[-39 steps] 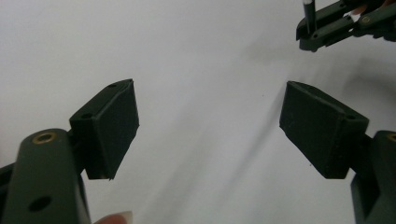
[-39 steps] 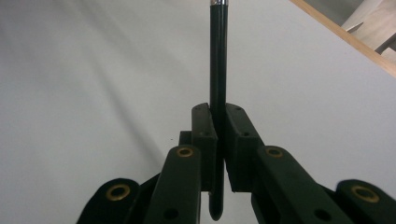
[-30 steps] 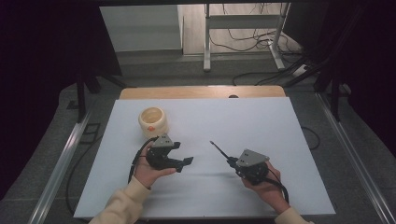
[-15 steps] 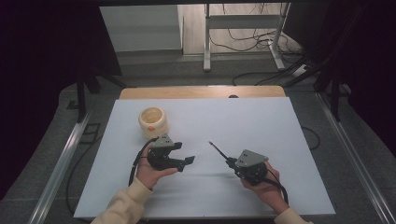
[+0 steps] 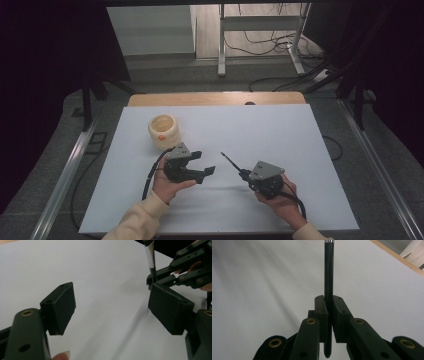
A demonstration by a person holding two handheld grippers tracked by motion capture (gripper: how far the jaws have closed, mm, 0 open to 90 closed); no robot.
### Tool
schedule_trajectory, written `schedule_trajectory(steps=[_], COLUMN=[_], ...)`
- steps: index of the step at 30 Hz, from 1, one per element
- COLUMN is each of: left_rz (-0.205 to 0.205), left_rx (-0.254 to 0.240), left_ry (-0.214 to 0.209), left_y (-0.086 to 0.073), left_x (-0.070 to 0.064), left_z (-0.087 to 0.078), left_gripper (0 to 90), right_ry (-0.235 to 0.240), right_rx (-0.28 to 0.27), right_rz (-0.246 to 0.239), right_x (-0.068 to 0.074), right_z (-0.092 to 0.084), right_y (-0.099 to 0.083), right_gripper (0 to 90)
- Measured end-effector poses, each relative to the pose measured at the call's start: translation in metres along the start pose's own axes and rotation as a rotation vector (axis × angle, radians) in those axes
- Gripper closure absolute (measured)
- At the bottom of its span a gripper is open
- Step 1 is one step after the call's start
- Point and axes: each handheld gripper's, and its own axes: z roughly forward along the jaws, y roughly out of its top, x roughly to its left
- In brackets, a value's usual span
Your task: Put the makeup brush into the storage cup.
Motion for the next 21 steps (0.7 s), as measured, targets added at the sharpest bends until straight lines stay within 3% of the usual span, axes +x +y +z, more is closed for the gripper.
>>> schedule_trajectory(steps=[11, 21], left_rz=[0.006, -0.020], left_rx=[-0.022, -0.030], left_ry=[-0.043, -0.077], left_y=[0.007, 0.008], left_x=[-0.013, -0.015], left_z=[0.015, 0.027], left_gripper=[23.6, 27.6], right_ry=[-0.004, 0.003], right_rx=[0.003, -0.008], right_rz=[0.003, 0.003], right_x=[0.001, 0.003], right_z=[0.002, 0.003], right_y=[0.000, 0.001], right_gripper=[83.3, 83.4])
